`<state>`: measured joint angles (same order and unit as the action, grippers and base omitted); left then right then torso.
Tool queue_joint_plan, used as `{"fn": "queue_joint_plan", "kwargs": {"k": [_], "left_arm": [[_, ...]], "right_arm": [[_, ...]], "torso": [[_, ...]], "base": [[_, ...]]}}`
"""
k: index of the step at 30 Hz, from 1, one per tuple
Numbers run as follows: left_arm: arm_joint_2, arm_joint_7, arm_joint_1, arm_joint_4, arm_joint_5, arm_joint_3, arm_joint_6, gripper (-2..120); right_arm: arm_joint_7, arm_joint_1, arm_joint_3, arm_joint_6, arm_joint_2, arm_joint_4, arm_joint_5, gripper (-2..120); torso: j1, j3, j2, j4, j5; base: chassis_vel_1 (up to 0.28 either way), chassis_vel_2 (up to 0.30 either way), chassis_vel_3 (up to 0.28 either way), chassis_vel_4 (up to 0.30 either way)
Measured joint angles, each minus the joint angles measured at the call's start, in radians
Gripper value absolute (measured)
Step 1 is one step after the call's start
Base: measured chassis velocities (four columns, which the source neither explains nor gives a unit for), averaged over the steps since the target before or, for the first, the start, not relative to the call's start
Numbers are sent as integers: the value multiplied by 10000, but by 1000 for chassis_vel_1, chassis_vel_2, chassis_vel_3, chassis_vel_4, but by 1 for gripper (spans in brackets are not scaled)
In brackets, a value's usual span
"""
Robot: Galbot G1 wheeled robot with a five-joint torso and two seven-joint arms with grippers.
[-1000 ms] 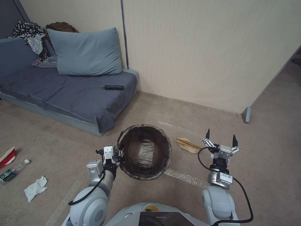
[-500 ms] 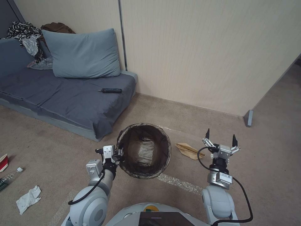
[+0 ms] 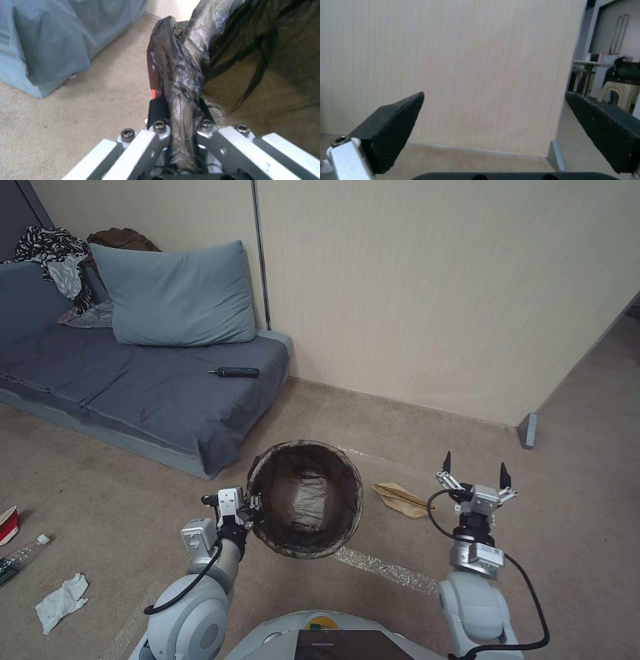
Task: Pick up the trash bin, then pick up the garbage from the floor and place it into the trash bin.
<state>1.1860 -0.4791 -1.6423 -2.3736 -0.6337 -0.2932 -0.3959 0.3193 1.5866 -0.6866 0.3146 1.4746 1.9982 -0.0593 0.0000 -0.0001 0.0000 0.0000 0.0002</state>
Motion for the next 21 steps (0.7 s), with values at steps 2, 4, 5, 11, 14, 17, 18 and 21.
{"fn": "queue_joint_plan", "kwargs": {"k": [2,4,5,11,14,17,18,21], "left_arm": [[-16,12,8,23,-17,-16,18,2],[-45,46,30,88,-22,-36,76,2],[-66,64,42,118,-24,-36,98,2],[-123,95,139,187,-35,-15,122,2],[-135,98,202,222,-48,10,122,2],[-143,99,254,249,-59,30,122,2],[-145,99,258,253,-62,33,122,2],[-155,100,265,266,-69,34,122,2]], "right_arm": [[74,31,-16,-117,-407,-51,145,100],[249,55,-33,-356,-1158,-257,492,100],[318,48,-33,-473,-1571,-417,720,100],[376,-85,13,-837,-3083,-784,1541,100],[350,-153,130,-1087,-3975,-895,2101,100],[156,-354,343,-1260,-4823,-1265,2580,100],[-12,-467,429,-1258,-5069,-1496,2655,100],[-437,-776,655,-1122,-5509,-2117,2767,100]], "torso": [[0,0,0,0,0],[0,0,0,0,1],[0,0,0,-2,3],[0,1,0,-1,5],[0,1,0,1,0],[0,1,0,1,0],[0,1,0,0,2],[0,1,0,2,2]], "base": [[0,0,0,0],[0,0,0,0],[0,0,0,0],[0,0,0,0],[0,0,0,0],[0,0,0,0],[0,0,0,0],[0,0,0,0]]}}
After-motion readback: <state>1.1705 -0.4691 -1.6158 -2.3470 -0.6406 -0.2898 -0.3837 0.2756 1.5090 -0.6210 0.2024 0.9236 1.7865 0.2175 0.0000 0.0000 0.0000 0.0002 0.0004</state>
